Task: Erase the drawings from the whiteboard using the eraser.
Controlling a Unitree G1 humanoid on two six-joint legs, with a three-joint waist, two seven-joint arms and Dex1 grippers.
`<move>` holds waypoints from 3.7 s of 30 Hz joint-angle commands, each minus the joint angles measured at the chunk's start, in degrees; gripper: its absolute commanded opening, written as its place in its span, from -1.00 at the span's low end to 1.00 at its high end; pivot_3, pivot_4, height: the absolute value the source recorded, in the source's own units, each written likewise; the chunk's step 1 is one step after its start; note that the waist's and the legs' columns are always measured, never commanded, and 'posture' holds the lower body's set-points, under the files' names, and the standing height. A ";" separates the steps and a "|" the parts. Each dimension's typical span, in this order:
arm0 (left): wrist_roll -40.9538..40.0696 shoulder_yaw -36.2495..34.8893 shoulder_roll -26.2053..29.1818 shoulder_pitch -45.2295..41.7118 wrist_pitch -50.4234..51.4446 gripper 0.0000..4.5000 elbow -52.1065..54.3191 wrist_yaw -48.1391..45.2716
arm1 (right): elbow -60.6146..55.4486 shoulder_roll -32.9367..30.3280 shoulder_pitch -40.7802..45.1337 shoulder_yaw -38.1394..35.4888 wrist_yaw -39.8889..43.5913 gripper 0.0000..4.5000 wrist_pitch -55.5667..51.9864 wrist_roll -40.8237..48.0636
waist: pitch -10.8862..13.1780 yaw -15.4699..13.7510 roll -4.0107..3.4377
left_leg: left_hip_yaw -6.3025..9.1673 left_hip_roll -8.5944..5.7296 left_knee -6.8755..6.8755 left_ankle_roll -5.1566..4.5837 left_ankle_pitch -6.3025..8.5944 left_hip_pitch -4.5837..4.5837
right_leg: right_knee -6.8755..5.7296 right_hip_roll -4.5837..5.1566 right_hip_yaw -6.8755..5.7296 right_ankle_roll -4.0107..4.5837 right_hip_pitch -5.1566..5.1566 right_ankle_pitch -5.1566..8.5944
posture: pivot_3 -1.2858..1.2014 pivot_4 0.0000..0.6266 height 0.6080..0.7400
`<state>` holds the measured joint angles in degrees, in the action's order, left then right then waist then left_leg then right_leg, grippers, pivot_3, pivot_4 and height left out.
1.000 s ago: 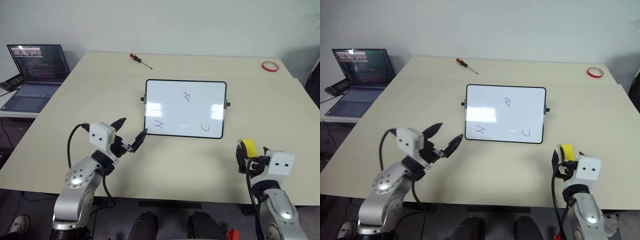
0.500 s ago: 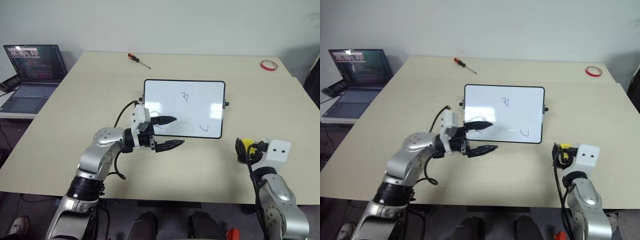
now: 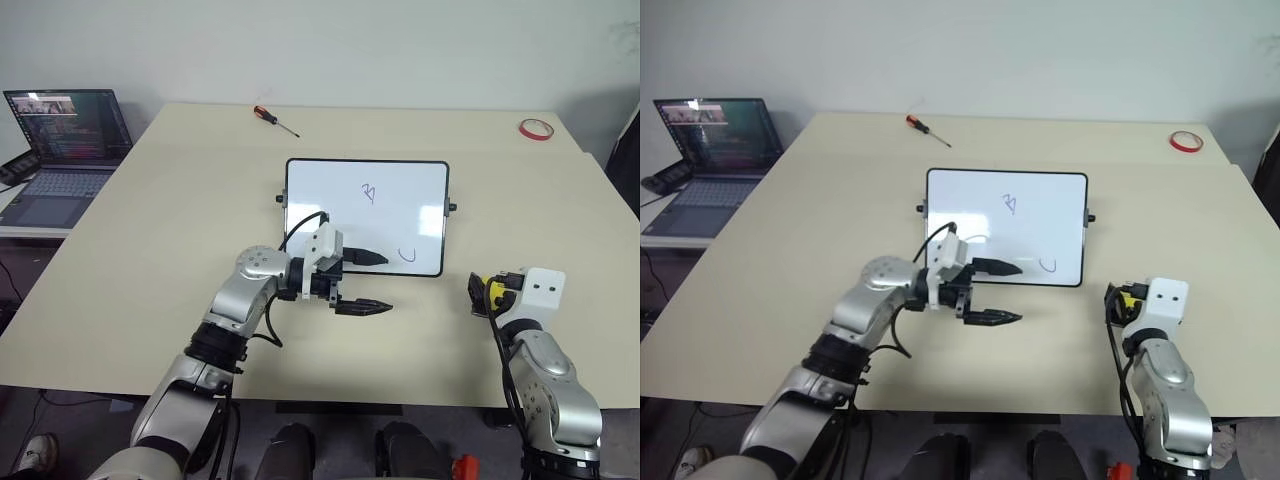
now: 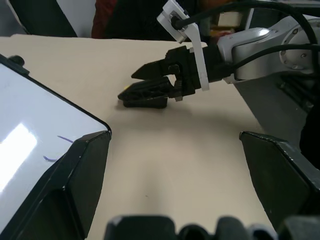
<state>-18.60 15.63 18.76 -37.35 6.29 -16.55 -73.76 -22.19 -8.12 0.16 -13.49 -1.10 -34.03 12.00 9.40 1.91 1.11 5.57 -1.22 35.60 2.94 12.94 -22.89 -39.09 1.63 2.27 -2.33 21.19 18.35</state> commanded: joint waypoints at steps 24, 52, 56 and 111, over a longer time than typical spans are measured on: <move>1.84 -0.72 -1.25 -2.17 -2.90 1.00 -0.54 -1.29 | 0.93 0.33 0.58 -1.18 -0.17 0.99 -0.30 0.56 | 0.00 0.07 0.00 | 0.03 0.02 0.07 0.00 0.00 -0.01 | -0.05 0.00 0.00 0.00 -0.01 0.00 | 0.03 -0.52 1.00; 2.52 -1.58 -3.14 -3.48 -3.32 1.00 1.15 1.78 | 0.27 -0.10 1.31 -0.85 -1.45 -0.45 3.61 -1.69 | 0.00 0.07 0.00 | 0.03 0.01 0.13 0.00 0.00 0.00 | -0.13 0.00 0.00 -0.01 -0.01 0.00 | 0.03 -0.52 1.00; 4.60 -2.24 -3.94 -2.42 -4.74 1.00 4.58 8.45 | 0.16 0.74 1.39 -0.97 -2.36 -0.45 5.94 -2.49 | 0.00 0.03 0.00 | 0.04 0.01 0.14 0.00 0.00 -0.01 | -0.13 0.00 0.02 -0.01 -0.01 0.00 | 0.03 -0.52 1.00; 19.44 -9.08 -5.10 14.20 -5.29 1.00 13.21 48.83 | 61.23 3.14 51.28 22.50 12.46 -0.45 47.02 -20.19 | 0.01 0.23 -0.02 | -0.05 0.03 0.35 0.02 -0.01 0.04 | -0.69 0.02 0.08 0.01 0.22 -0.01 | 0.03 -0.52 1.00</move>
<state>0.95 6.56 13.75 -22.72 1.08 -6.24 -25.45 39.39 -4.80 49.54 9.05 11.27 11.04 -7.84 9.41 2.14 1.10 5.51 -1.18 35.95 2.95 12.92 -22.85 -39.78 1.65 2.35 -2.32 21.41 18.34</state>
